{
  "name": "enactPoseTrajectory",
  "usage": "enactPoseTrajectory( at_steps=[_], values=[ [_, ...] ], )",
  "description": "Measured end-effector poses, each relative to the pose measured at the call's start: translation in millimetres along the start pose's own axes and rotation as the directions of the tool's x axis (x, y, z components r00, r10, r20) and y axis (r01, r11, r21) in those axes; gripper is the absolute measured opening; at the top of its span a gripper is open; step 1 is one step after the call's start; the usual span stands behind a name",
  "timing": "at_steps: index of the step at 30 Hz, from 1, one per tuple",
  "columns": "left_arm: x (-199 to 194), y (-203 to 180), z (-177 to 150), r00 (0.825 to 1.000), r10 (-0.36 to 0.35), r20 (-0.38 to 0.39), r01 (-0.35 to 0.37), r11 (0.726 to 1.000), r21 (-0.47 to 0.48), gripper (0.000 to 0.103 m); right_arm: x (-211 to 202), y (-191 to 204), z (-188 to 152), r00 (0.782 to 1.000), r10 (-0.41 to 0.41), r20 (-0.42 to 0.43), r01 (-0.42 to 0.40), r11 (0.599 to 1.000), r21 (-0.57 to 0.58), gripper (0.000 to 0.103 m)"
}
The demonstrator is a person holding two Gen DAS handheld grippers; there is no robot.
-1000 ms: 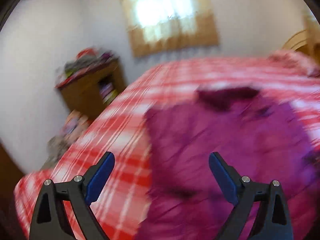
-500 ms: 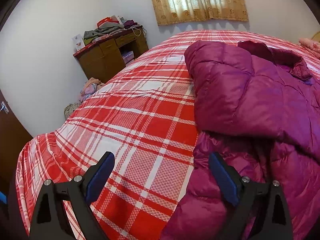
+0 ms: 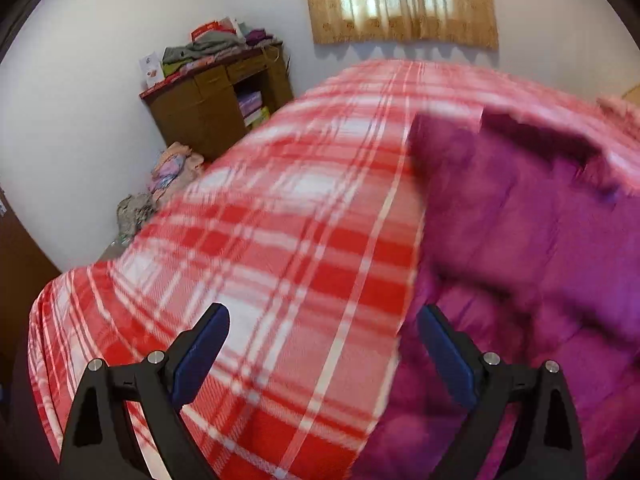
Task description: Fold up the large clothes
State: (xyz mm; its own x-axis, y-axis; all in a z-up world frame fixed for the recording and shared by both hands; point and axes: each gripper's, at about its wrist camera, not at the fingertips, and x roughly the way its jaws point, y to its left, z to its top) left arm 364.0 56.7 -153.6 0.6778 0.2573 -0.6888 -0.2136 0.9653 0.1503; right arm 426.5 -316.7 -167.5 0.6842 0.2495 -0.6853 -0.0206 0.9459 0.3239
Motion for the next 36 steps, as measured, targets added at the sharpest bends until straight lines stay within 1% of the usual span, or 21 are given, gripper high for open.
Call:
enactPoseTrajectory(
  at_steps=[2,3,4,7,9,11,13,14,16,18,21,25,28,29,30,31,33,35,36],
  values=[
    [-15.8,-8.1,21.9,0.998,-0.035,0.045,0.035,0.999,-0.014,0.095,-17.2,6.9,9.3,0.996,-0.035,0.083,0.035,0.999,-0.005,0.054],
    [-20.8,-13.4,29.7,0.997,-0.057,0.059,0.058,0.998,-0.018,0.095,-22.8,12.7,14.6,0.993,-0.031,0.114,0.033,0.999,-0.013,0.041],
    [-26.6,-25.4,39.6,0.992,-0.098,0.08,0.1,0.995,-0.018,0.095,-24.9,23.1,20.2,0.992,-0.014,0.126,0.018,0.999,-0.034,0.033],
    [-25.5,-64.3,50.1,0.979,-0.172,0.105,0.17,0.985,0.028,0.095,-7.5,53.6,28.7,0.995,0.013,0.1,-0.002,0.994,-0.11,0.028],
    [-12.6,-90.0,45.5,0.983,-0.158,0.092,0.153,0.986,0.065,0.096,7.9,62.2,26.3,0.997,0.009,0.077,0.002,0.99,-0.14,0.028],
    [4.6,-108.4,37.7,0.986,-0.16,0.05,0.155,0.984,0.089,0.096,29.4,64.7,22.2,0.998,-0.019,0.053,0.027,0.988,-0.151,0.028],
    [24.7,-121.8,26.7,0.991,-0.133,0.0,0.132,0.986,0.106,0.096,44.8,60.8,15.6,0.998,-0.051,0.036,0.056,0.986,-0.159,0.028],
    [32.5,-125.0,21.7,0.991,-0.13,-0.017,0.131,0.985,0.111,0.096,51.8,57.1,11.5,0.998,-0.064,0.028,0.067,0.984,-0.164,0.028],
    [44.9,-126.9,11.9,0.991,-0.132,-0.028,0.135,0.985,0.11,0.096,57.5,52.6,4.0,0.997,-0.071,0.022,0.073,0.983,-0.17,0.024],
    [46.2,-126.1,8.1,0.988,-0.151,-0.019,0.153,0.984,0.097,0.096,59.9,47.7,-3.1,0.998,-0.067,0.02,0.069,0.982,-0.178,0.024],
    [49.4,-127.8,8.1,0.987,-0.157,-0.031,0.159,0.982,0.097,0.096,66.6,45.8,-5.4,0.998,-0.065,0.012,0.066,0.983,-0.174,0.023],
    [52.3,-130.7,9.0,0.988,-0.147,-0.041,0.15,0.982,0.111,0.097,69.7,44.5,-7.2,0.998,-0.062,-0.001,0.061,0.983,-0.171,0.023],
    [46.6,-127.0,16.4,0.991,-0.123,-0.054,0.129,0.984,0.126,0.097,67.6,43.9,-6.0,0.999,-0.05,-0.013,0.047,0.985,-0.165,0.023],
    [36.2,-123.7,23.6,0.992,-0.121,-0.046,0.126,0.983,0.134,0.096,64.3,43.9,-4.5,0.999,-0.043,-0.018,0.039,0.985,-0.17,0.023],
    [25.1,-118.7,31.1,0.991,-0.136,-0.019,0.137,0.982,0.133,0.096,57.3,43.3,-2.6,0.999,-0.031,-0.011,0.029,0.984,-0.173,0.023],
    [9.2,-109.5,43.6,0.986,-0.162,0.037,0.156,0.98,0.121,0.096,46.7,41.6,1.2,1.0,-0.012,0.015,0.014,0.986,-0.166,0.023],
    [-4.6,-97.8,64.4,0.98,-0.172,0.105,0.161,0.982,0.104,0.096,20.4,33.9,16.8,0.995,0.005,0.101,0.011,0.989,-0.149,0.023],
    [2.5,-90.7,86.5,0.982,-0.143,0.124,0.134,0.988,0.082,0.097,7.0,21.2,38.6,0.985,-0.025,0.169,0.045,0.992,-0.114,0.026],
    [12.4,-88.8,94.7,0.985,-0.123,0.118,0.115,0.991,0.07,0.096,6.9,15.7,46.9,0.983,-0.045,0.179,0.063,0.993,-0.098,0.027]
  ],
)
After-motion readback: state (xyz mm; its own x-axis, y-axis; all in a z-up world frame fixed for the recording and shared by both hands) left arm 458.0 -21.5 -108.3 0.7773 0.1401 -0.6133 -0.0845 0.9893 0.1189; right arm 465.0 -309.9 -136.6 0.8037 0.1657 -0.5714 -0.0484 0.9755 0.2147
